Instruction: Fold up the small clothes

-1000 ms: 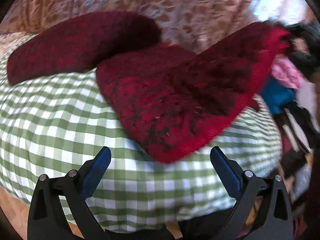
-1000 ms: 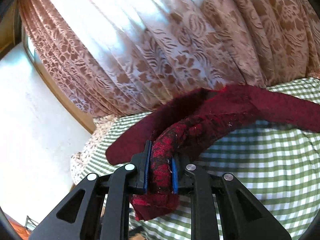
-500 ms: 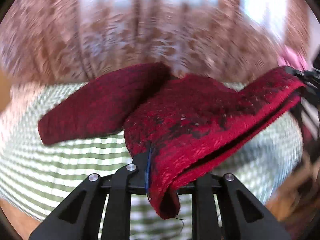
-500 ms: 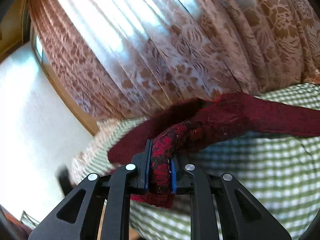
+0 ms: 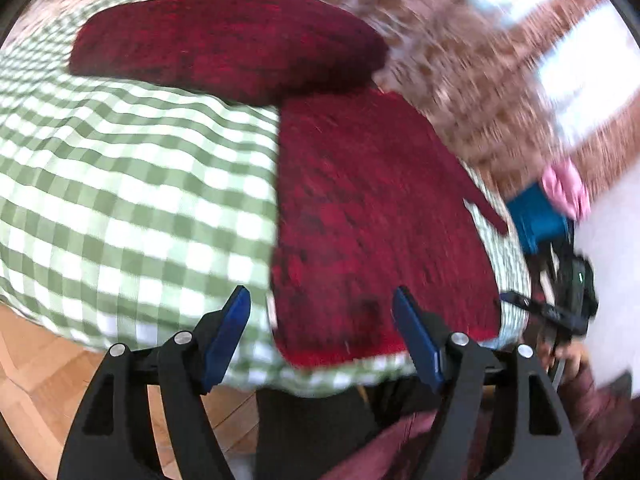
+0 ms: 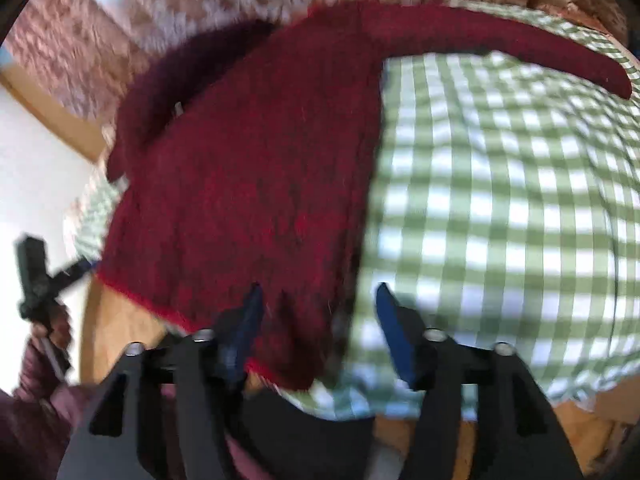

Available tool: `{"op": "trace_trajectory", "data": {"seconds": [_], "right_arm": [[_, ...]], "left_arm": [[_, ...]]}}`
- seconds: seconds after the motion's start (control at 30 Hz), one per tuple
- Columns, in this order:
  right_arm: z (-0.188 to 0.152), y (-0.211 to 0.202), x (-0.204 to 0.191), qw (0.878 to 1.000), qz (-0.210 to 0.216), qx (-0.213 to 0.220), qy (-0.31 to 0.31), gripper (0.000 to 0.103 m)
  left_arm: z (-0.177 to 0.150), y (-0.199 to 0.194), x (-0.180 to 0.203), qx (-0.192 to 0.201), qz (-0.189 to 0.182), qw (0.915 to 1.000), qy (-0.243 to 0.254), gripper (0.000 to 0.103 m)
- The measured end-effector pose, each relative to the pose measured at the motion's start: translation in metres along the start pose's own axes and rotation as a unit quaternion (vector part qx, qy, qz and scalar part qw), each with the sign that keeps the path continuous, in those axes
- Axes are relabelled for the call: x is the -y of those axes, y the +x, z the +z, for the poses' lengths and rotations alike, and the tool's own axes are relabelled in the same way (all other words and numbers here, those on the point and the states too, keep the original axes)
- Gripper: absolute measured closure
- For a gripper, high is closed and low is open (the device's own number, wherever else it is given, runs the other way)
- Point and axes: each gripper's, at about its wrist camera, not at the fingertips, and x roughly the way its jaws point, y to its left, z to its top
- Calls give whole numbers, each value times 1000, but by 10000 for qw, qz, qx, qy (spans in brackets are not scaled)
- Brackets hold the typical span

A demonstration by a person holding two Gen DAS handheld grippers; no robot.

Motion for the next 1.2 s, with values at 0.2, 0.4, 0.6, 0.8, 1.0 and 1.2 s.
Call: {"op": "trace_trajectory", "data": {"seconds": [0.2, 0.4, 0.6, 0.8, 1.0, 1.2], "right_arm": [[18, 40, -3, 9995, -259, -143, 122, 49], [18, 30, -20, 9992, -340, 78, -218, 86], [4, 34, -26, 9937, -831, -255, -703, 84], [14, 21, -34, 9887, -1209, -25, -886, 44], [55, 24, -78, 9868, -874, 675, -1181, 25], [77, 78, -128, 9877, -226, 657, -1404, 25]], "left_arm": [[4, 46, 2, -238, -132, 9993, -272, 63], [5, 9, 34, 150, 477, 9973, 544, 89], [-1, -6, 6, -92, 1440, 9886, 420, 71], [3, -15, -12, 130, 1231, 9923, 31, 65], [58, -29, -31, 824, 1247, 9864, -689, 25], [114, -55, -98, 1488, 1914, 9588, -1478, 23]]}}
